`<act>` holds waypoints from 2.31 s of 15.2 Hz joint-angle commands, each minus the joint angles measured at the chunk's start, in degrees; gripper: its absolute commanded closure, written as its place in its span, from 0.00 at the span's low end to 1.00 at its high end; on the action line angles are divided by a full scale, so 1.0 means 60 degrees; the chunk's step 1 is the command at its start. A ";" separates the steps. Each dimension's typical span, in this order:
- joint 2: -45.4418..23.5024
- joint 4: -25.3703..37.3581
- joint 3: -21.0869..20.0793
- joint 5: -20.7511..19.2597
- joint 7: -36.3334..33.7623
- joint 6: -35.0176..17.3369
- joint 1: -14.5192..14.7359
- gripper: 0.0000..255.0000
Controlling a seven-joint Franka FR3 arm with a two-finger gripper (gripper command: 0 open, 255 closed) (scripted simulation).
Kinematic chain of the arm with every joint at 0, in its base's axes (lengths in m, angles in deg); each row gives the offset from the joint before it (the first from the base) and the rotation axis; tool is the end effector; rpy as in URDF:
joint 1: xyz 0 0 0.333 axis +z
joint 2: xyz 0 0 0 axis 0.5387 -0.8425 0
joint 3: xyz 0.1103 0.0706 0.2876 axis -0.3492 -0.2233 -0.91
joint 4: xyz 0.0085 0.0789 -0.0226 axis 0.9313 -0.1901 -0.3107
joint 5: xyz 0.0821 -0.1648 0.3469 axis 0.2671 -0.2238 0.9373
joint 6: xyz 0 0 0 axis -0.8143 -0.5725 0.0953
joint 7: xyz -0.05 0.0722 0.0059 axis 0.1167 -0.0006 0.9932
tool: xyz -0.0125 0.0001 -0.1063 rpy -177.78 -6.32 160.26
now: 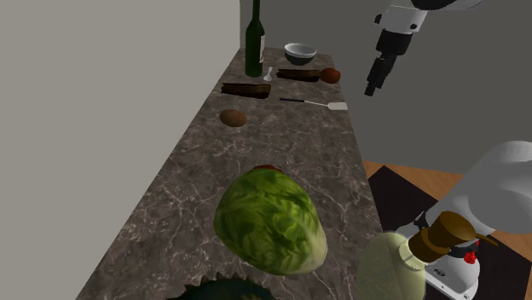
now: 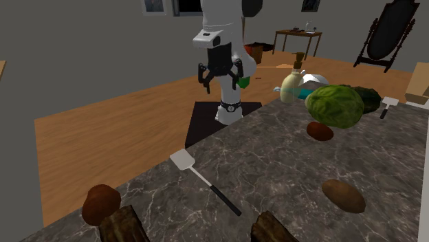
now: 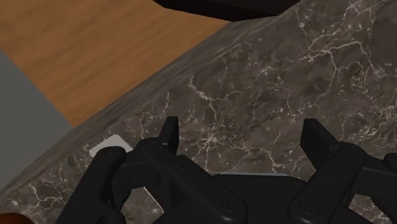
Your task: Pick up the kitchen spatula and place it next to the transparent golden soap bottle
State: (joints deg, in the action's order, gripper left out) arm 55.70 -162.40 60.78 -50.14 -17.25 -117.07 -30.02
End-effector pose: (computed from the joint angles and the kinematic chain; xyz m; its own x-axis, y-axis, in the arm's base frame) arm 0.3751 -0.0764 0.5096 0.9794 0.1957 -0.0490 0.1915 -0.9782 -0.0800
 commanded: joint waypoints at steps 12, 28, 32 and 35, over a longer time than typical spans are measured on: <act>-0.4474 0.1988 0.1304 0.0715 0.4454 -0.3065 0.0674 0.00; -0.8008 0.4028 0.1041 0.2311 0.7357 -0.4714 0.0451 0.00; -0.8008 0.4028 0.1041 0.2311 0.7357 -0.4714 0.0451 0.00; -0.8008 0.4028 0.1041 0.2311 0.7357 -0.4714 0.0451 0.00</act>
State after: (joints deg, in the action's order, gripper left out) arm 7.65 -138.23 67.03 -36.28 26.89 -145.35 -27.31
